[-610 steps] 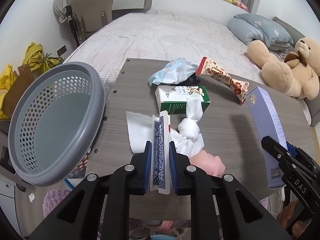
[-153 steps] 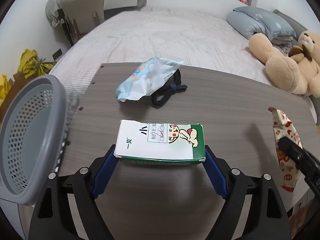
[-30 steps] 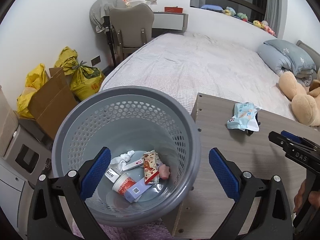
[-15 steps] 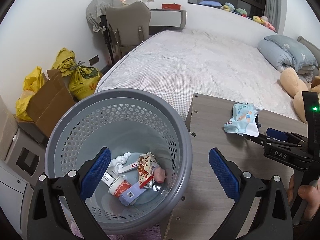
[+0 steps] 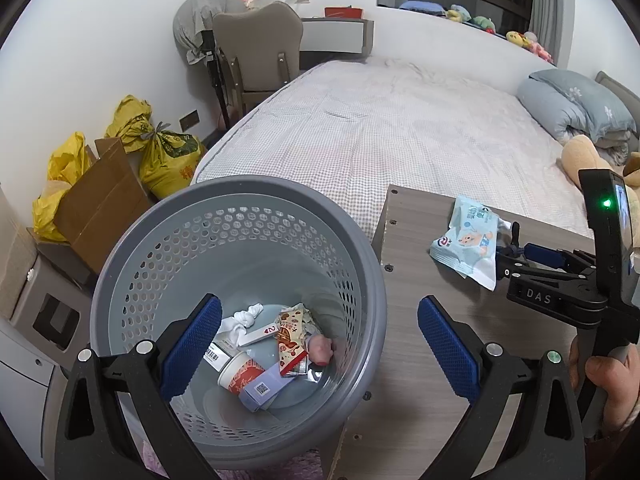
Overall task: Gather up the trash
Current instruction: 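Move the right tool to the black cord beside the wet-wipe pack and close on it, then lift the black cord with the right tool while the left tool approaches the wet-wipe pack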
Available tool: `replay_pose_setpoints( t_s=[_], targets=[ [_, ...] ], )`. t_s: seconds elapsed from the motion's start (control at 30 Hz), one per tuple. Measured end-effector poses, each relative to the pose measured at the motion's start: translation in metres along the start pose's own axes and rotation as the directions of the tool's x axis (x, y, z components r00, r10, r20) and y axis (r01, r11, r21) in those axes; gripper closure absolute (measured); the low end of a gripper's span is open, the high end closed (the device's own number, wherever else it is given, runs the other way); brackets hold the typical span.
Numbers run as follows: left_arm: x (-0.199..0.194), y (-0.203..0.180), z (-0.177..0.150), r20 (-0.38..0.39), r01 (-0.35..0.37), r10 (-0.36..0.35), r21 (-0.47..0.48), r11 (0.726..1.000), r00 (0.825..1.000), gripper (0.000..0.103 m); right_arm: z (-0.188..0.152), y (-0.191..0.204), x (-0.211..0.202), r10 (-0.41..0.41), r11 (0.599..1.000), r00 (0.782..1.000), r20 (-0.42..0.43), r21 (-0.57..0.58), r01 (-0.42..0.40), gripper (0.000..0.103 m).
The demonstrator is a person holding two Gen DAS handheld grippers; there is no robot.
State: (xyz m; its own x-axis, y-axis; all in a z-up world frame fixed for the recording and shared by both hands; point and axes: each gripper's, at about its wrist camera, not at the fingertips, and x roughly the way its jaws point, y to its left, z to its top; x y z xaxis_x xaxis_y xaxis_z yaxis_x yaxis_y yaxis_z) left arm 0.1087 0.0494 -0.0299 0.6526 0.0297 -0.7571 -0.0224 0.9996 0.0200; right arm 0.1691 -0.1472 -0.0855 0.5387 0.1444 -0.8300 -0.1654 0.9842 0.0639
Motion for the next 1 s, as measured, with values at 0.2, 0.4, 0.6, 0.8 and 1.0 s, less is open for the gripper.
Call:
replay_pose_setpoints(
  t_s=[0.2,0.4,0.6,0.8,1.0],
  targets=[
    [0.000,-0.001,-0.001,-0.003,0.004,-0.004,0.002,1.000,1.000,0.006,-0.003,0.002,-0.001,-0.015,1.000,1.000,0.019,-0.011,0.015,0.047],
    [0.000,-0.010,-0.001,-0.005,0.019,-0.019,0.015,1.000,1.000,0.006,-0.005,-0.003,-0.004,0.006,1.000,0.999,0.033,0.011,-0.006,0.082],
    [-0.002,-0.024,0.002,0.001,0.041,-0.041,0.041,0.998,0.999,0.006,-0.010,-0.010,-0.012,0.040,0.998,0.998,0.055,0.040,-0.042,0.090],
    [0.004,-0.042,0.008,-0.005,0.061,-0.061,0.071,0.996,0.998,0.006,-0.021,-0.024,-0.036,0.058,0.993,0.994,0.094,0.095,-0.067,0.091],
    [0.012,-0.063,0.016,-0.017,0.090,-0.089,0.092,0.992,0.996,0.006,-0.040,-0.041,-0.058,0.060,0.987,0.992,0.107,0.144,-0.075,0.093]
  ],
)
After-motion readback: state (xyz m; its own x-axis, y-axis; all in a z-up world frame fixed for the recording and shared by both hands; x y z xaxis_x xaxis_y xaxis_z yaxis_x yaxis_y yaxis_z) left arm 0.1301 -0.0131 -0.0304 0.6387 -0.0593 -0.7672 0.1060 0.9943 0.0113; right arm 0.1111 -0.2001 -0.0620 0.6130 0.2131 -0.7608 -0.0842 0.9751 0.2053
